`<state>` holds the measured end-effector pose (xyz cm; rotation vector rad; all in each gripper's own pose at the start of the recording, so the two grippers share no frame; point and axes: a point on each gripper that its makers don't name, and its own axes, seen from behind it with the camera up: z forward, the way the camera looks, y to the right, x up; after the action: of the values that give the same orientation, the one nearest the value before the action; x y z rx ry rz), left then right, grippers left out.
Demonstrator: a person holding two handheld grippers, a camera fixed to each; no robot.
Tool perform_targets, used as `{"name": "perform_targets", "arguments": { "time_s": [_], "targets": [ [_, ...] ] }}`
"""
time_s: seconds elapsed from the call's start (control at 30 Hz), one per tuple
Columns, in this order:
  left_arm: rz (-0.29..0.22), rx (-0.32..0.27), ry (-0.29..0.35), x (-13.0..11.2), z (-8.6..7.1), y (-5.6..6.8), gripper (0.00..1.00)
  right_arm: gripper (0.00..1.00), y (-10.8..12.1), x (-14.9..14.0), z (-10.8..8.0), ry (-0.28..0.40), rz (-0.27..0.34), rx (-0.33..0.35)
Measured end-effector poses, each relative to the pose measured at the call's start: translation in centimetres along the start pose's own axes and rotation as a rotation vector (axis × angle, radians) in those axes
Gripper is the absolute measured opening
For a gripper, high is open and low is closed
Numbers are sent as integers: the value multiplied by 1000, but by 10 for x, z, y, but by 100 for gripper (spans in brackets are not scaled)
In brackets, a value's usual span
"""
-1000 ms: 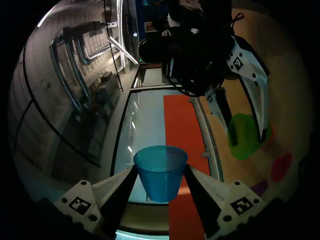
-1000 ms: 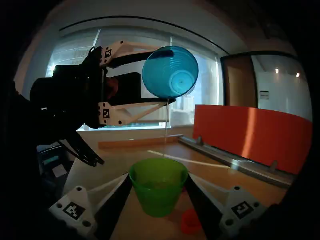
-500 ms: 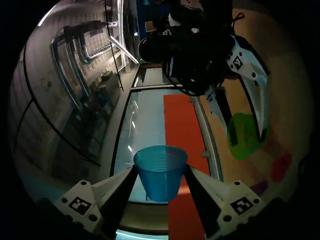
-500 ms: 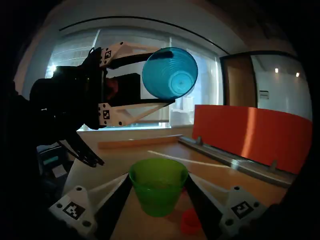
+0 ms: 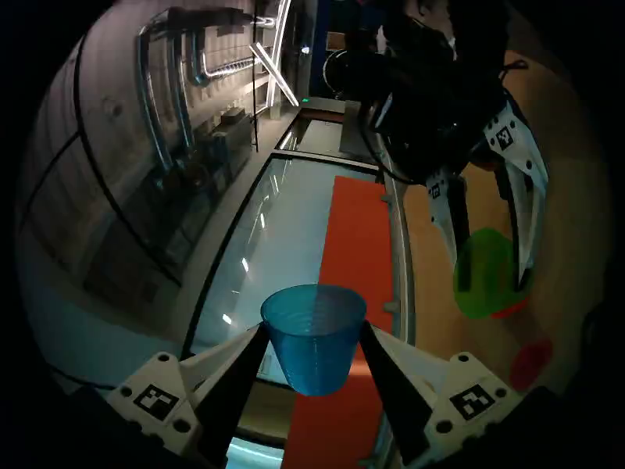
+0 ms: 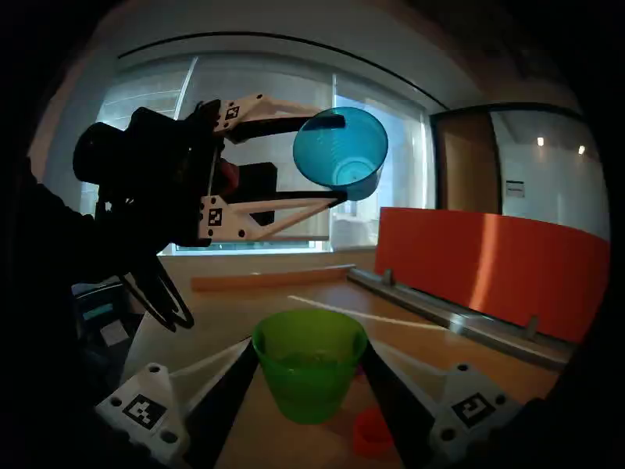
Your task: Pour water
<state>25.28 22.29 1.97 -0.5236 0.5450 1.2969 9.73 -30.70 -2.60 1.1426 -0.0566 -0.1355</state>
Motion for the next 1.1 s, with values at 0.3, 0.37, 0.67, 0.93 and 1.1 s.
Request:
{"name": "perform_targets", "arguments": {
  "time_s": [0.3,0.37,0.67,0.93,1.1],
  "targets": [
    [-259,1,-8,-12,1,-2,84,91,-1,4,-6,9,-14,-9],
    [-321,2,-12,-15,1,-3,84,91,-2,5,-7,11,-16,-11],
    [-583,6,-41,-31,-3,-5,84,91,-4,10,-11,14,-29,-16],
    [-699,-8,-69,-42,1,-2,84,91,-7,16,-12,25,-30,-17],
    [-788,-21,-81,-46,5,3,84,91,-7,19,-12,29,-29,-18]
  ]
}}
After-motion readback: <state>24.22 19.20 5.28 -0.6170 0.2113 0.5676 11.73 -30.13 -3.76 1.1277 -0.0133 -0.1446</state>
